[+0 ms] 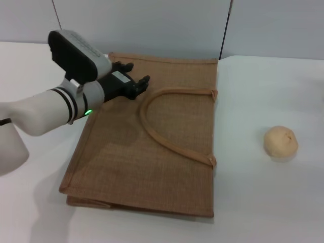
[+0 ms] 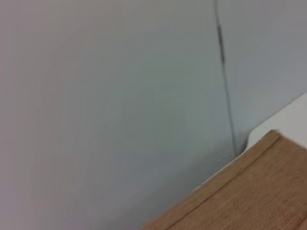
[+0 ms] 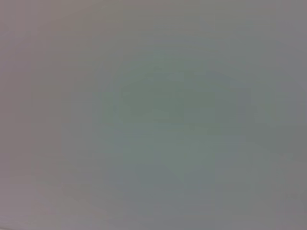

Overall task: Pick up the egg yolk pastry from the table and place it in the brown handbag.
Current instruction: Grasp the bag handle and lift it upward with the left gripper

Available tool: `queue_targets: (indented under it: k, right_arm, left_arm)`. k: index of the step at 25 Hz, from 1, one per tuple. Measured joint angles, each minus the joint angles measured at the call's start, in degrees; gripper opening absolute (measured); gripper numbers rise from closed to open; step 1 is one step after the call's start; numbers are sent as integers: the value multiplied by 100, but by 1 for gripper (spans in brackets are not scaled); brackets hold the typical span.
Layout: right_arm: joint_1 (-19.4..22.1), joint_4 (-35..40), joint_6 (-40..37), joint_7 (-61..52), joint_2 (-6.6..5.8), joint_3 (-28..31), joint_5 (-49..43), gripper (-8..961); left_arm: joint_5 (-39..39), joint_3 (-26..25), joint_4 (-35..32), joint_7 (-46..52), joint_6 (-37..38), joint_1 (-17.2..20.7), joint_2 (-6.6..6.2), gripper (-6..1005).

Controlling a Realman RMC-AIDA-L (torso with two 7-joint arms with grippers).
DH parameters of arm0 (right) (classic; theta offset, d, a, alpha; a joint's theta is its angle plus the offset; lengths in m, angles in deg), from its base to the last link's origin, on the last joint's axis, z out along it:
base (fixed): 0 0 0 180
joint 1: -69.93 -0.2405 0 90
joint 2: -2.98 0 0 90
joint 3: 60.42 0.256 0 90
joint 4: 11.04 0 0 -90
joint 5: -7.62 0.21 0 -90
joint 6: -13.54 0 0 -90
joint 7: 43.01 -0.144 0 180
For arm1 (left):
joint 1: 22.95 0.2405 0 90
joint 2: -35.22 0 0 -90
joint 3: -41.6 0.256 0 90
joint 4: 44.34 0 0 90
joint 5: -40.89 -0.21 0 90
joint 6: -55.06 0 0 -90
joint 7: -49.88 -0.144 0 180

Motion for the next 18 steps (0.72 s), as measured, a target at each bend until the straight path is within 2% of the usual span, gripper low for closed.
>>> queue_targets:
  k: [13, 18]
  right_arm:
    - [-20, 21, 34, -10, 0, 50, 0, 850]
    - [-51, 78, 144, -13, 0, 53, 0, 850]
  left_arm:
    - [-1, 971, -236, 410, -85, -27, 14, 563]
    - [-1, 1068, -233, 582, -75, -2, 15, 569]
